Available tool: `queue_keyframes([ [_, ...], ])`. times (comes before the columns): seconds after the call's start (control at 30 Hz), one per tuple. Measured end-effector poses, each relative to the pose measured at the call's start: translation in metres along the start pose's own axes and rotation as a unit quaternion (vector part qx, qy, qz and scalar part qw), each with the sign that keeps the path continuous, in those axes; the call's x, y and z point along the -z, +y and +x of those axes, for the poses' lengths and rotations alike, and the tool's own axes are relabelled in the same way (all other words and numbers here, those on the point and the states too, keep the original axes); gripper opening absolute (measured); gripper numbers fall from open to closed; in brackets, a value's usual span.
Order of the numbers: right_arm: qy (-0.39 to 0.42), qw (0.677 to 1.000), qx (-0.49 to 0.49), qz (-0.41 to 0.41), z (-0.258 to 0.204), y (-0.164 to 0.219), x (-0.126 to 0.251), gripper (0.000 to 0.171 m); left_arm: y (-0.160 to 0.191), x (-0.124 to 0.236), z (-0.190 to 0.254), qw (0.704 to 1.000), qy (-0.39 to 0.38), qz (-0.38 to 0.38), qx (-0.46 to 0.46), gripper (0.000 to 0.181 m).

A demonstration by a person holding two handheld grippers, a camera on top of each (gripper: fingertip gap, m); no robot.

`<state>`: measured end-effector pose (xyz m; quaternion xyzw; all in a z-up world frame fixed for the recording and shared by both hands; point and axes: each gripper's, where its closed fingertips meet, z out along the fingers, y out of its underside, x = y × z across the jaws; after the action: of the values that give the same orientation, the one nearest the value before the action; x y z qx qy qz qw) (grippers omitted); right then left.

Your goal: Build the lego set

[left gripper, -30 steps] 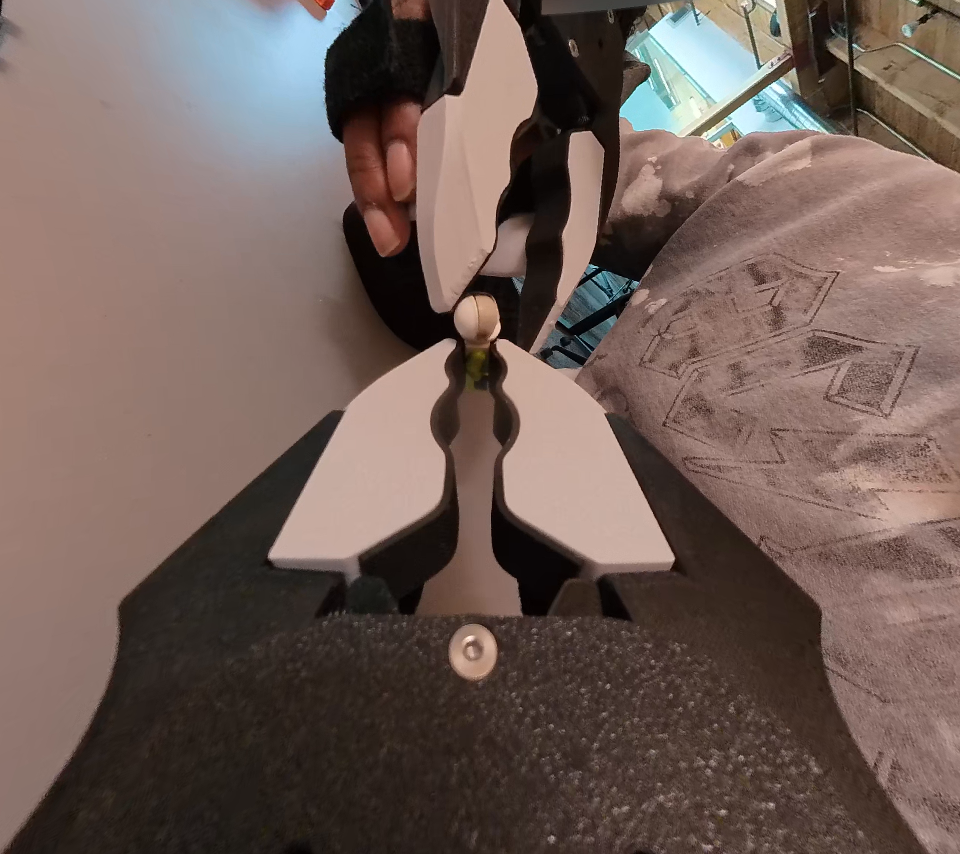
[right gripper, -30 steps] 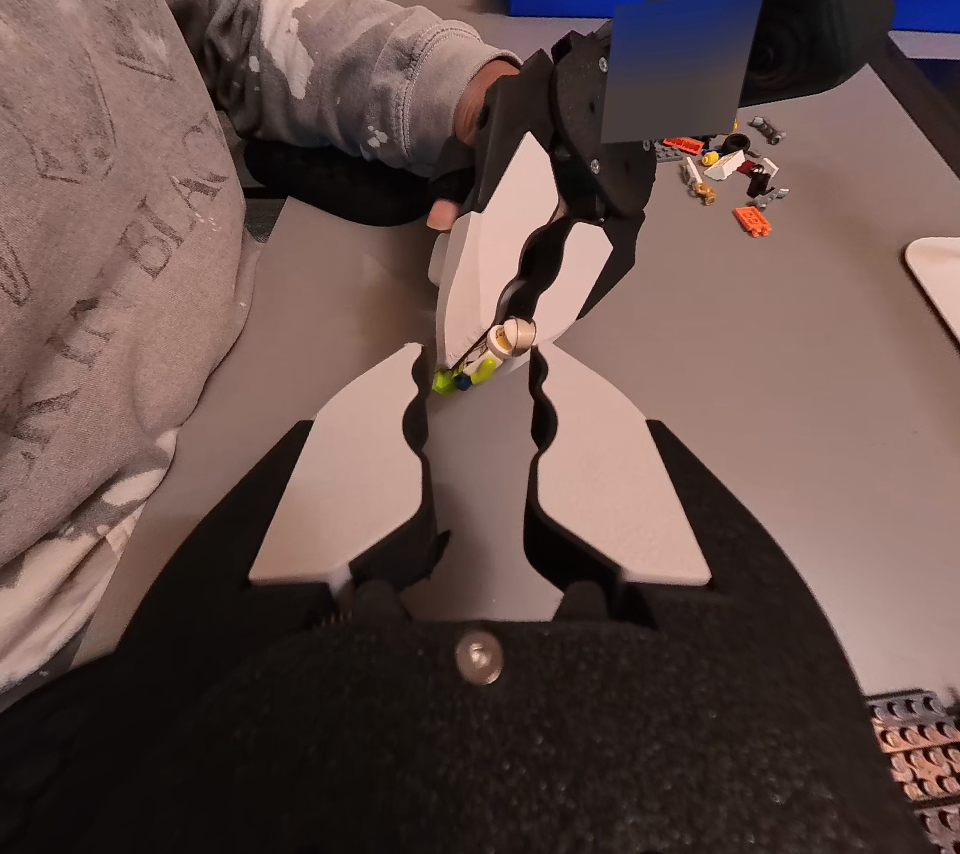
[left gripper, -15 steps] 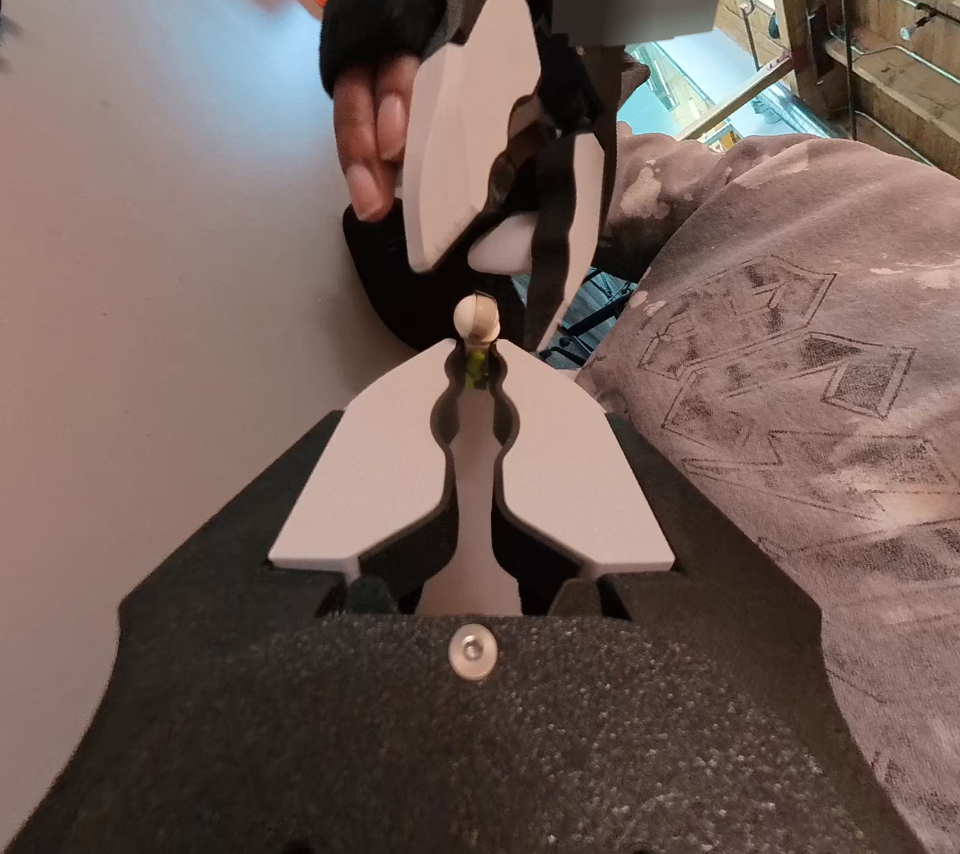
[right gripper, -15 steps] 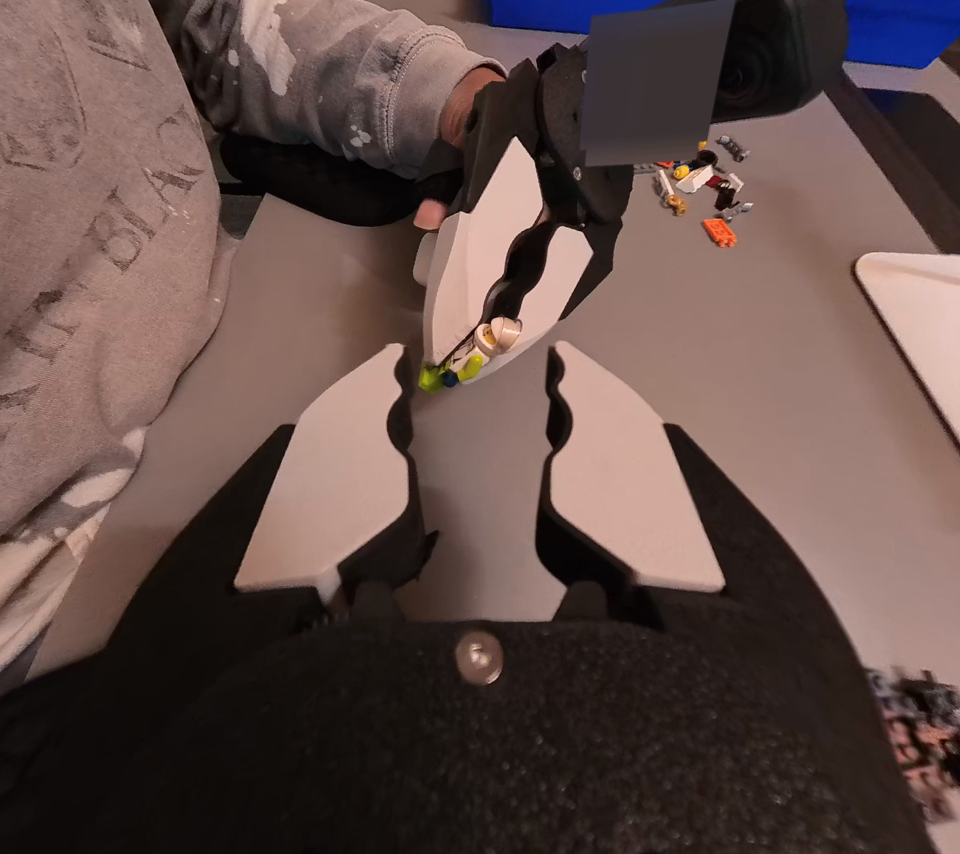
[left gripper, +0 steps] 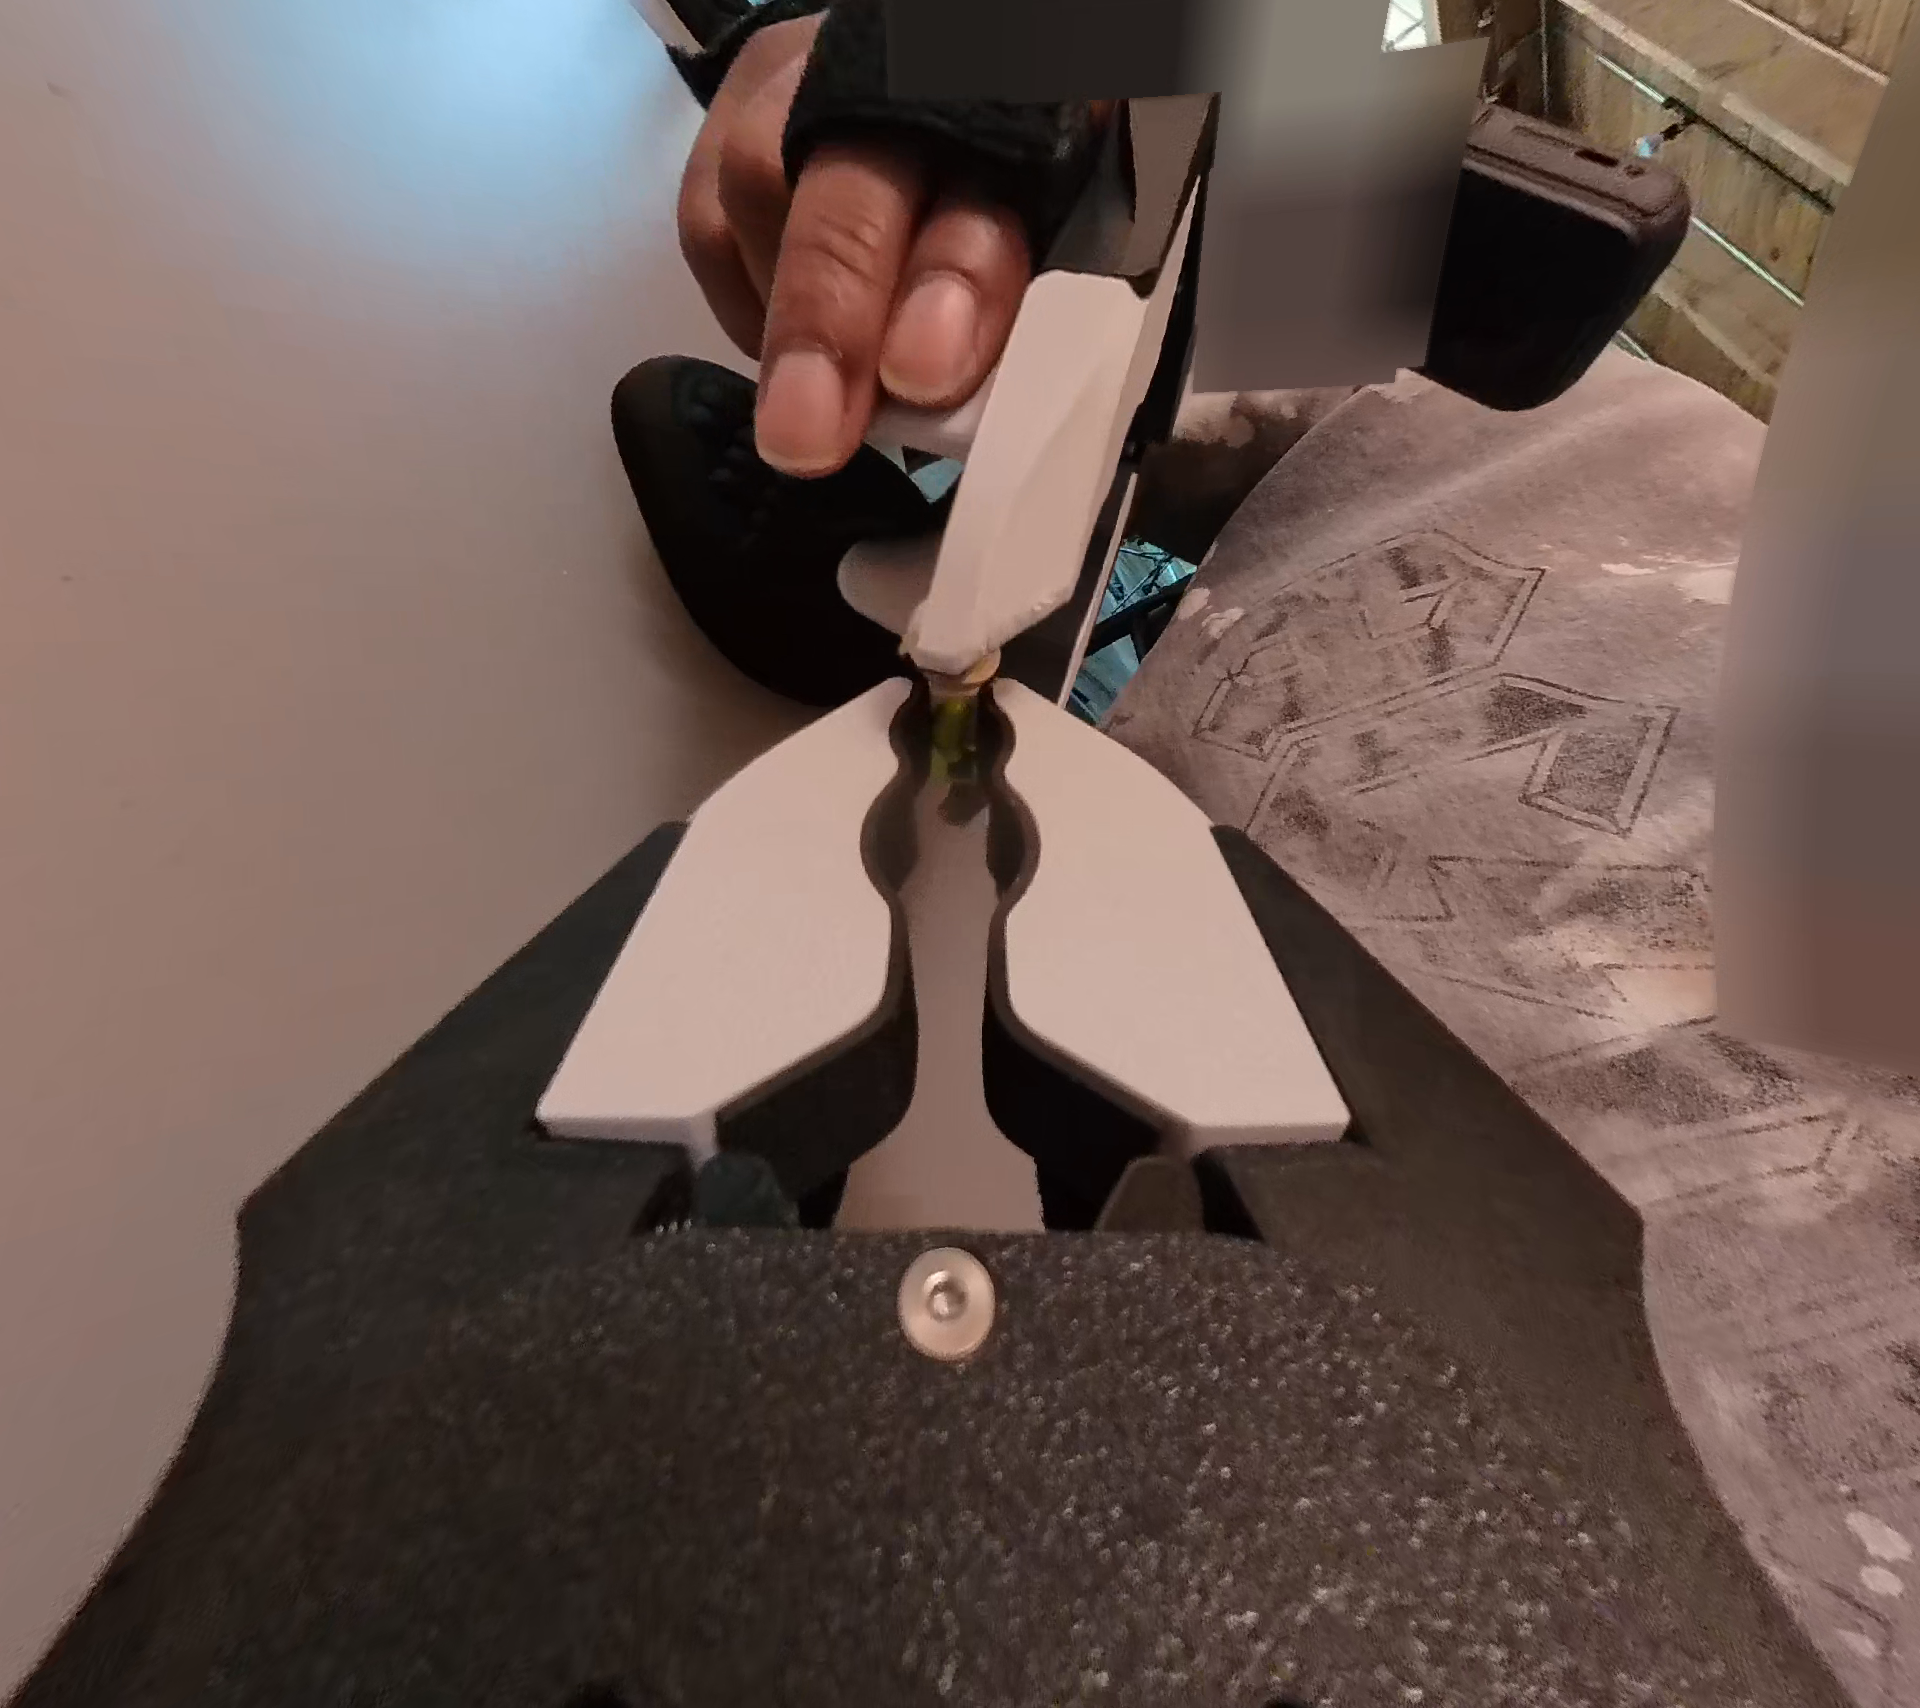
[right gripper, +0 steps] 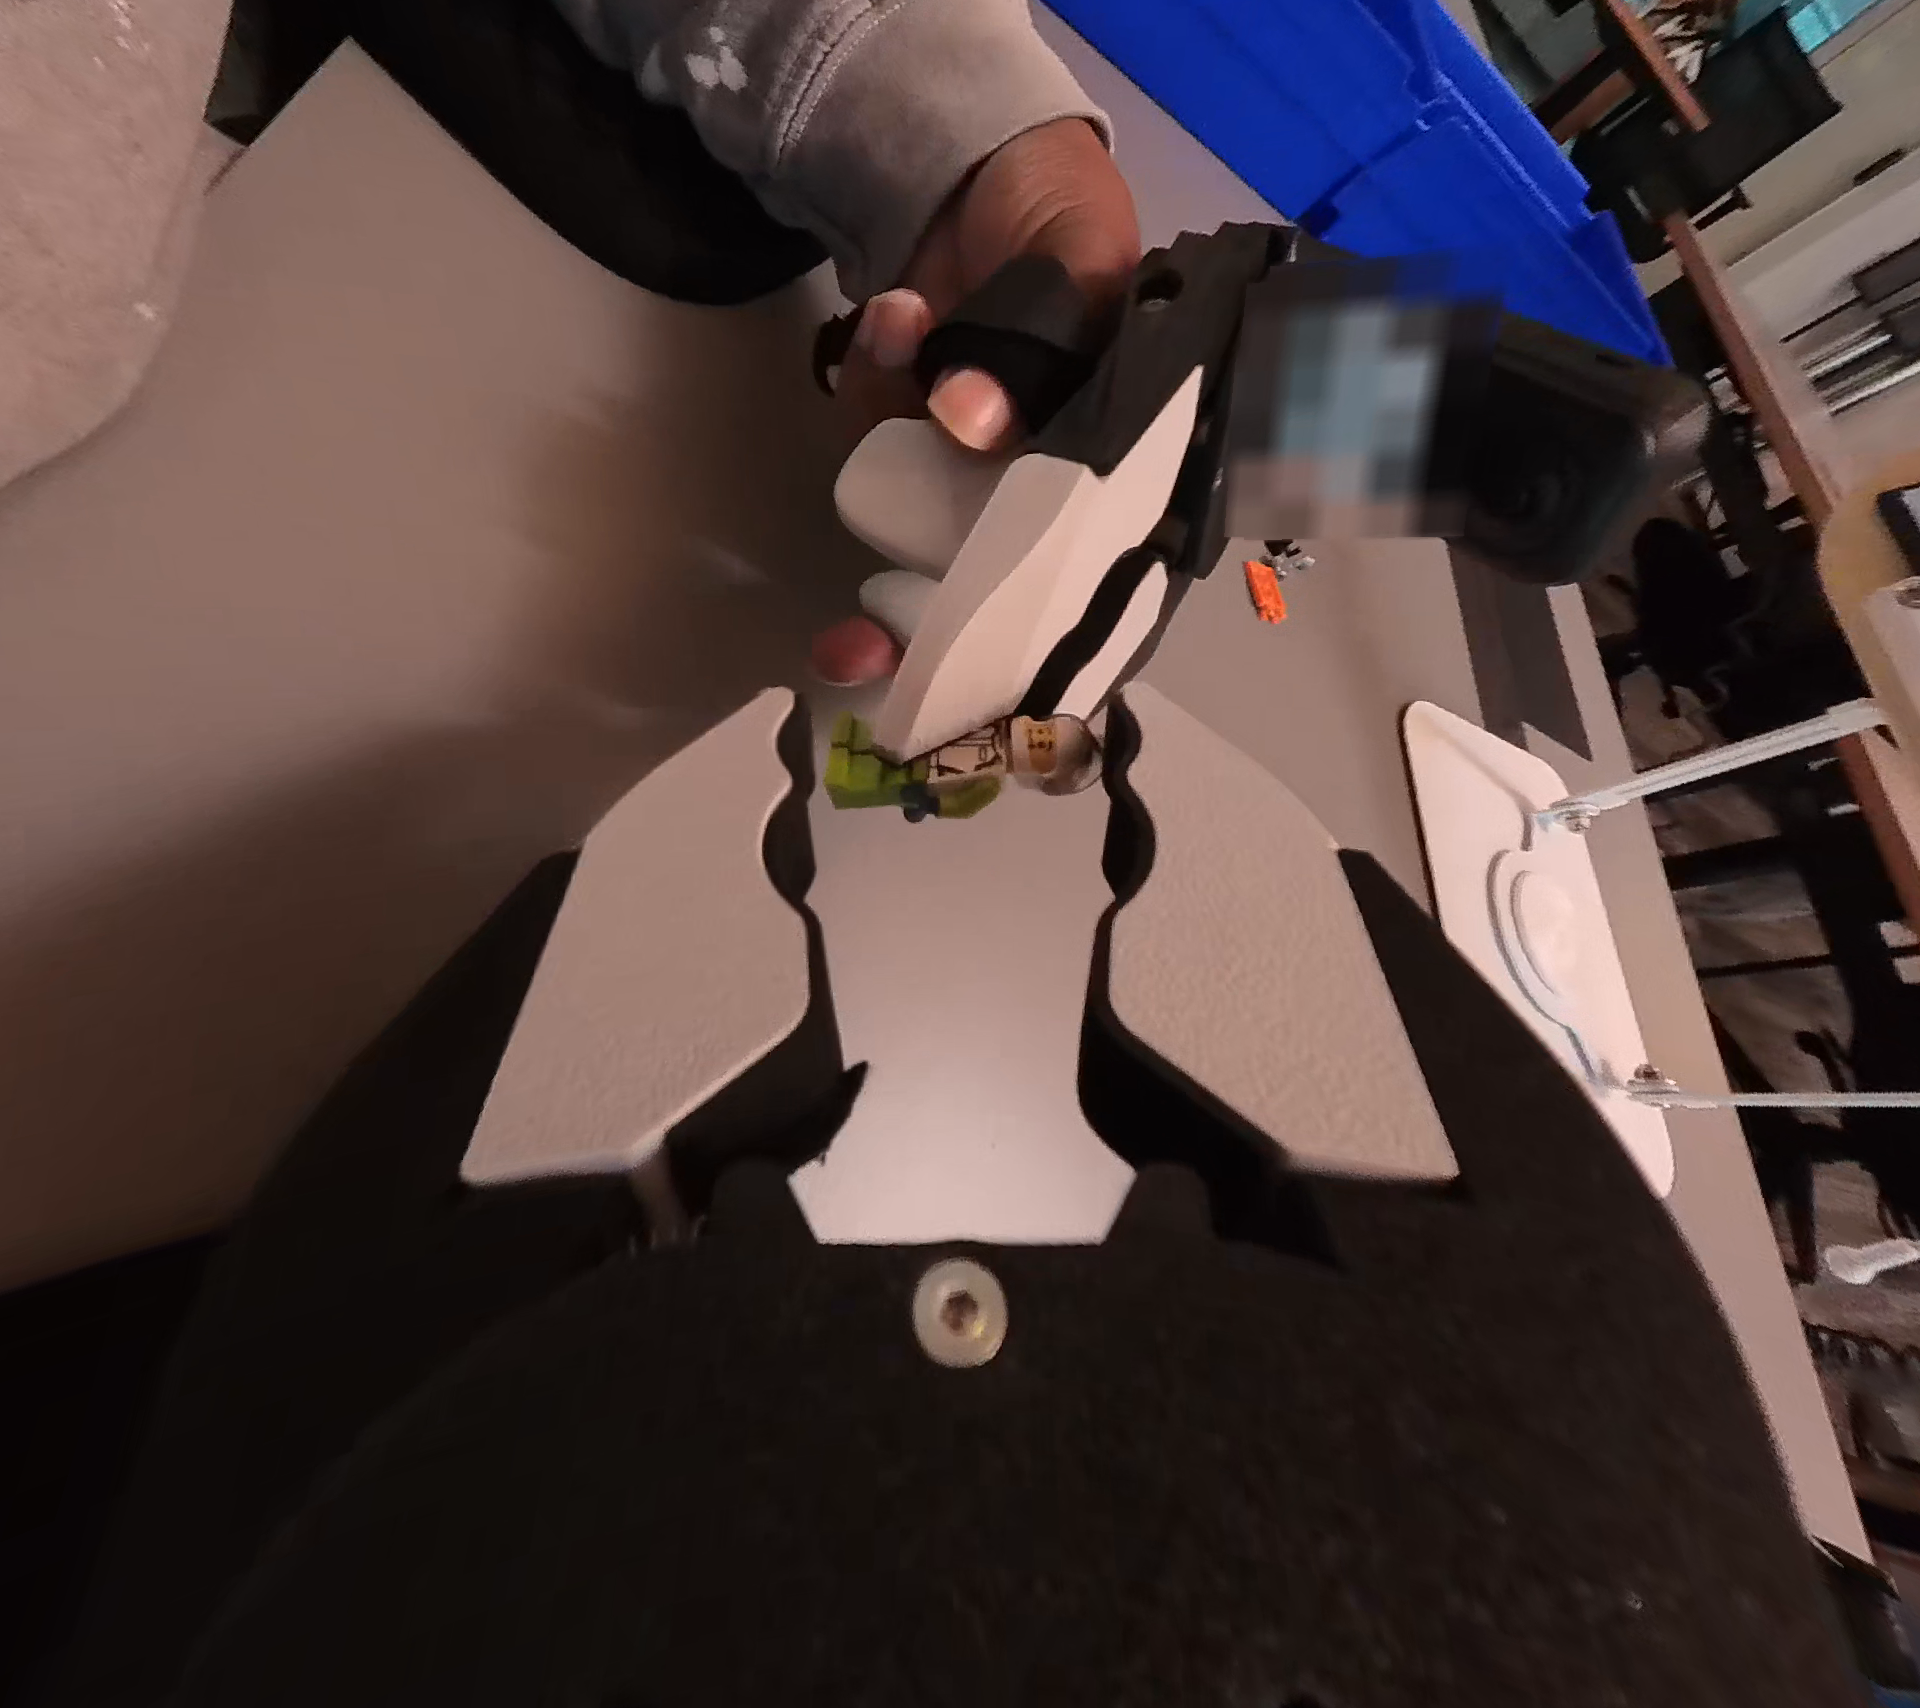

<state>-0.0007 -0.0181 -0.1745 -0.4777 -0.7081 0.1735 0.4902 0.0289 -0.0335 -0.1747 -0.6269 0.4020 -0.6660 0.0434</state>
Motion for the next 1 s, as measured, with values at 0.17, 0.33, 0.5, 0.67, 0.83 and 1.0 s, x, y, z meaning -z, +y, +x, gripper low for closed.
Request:
queue_keyframes([
  [0.17, 0.016, 1.0, 0.0, 0.02, 0.001, -0.006, 0.003, 0.048, -0.003, 0.0, 0.003, 1.0, 0.012, 0.01, 0.013, 0.008],
  [0.33, 0.026, 0.999, -0.017, 0.044, 0.002, -0.015, 0.004, 0.034, -0.003, 0.002, 0.007, 1.0, 0.013, 0.005, -0.009, 0.008],
  [0.5, 0.02, 0.996, -0.052, 0.073, 0.01, -0.024, 0.013, 0.046, -0.004, 0.002, 0.008, 1.0, 0.014, 0.008, -0.007, 0.008],
  [0.67, 0.0, 0.997, -0.066, 0.049, 0.007, -0.015, 0.013, 0.064, -0.004, 0.002, 0.008, 1.0, 0.012, 0.007, -0.007, 0.008],
  [0.83, -0.007, 0.997, -0.065, 0.042, -0.002, -0.009, 0.006, 0.064, -0.003, 0.001, 0.008, 1.0, 0.012, 0.004, -0.007, 0.008],
  [1.0, -0.01, 0.995, -0.086, 0.056, -0.002, -0.008, 0.005, 0.053, -0.003, 0.001, 0.011, 1.0, 0.015, 0.003, -0.012, 0.008],
])
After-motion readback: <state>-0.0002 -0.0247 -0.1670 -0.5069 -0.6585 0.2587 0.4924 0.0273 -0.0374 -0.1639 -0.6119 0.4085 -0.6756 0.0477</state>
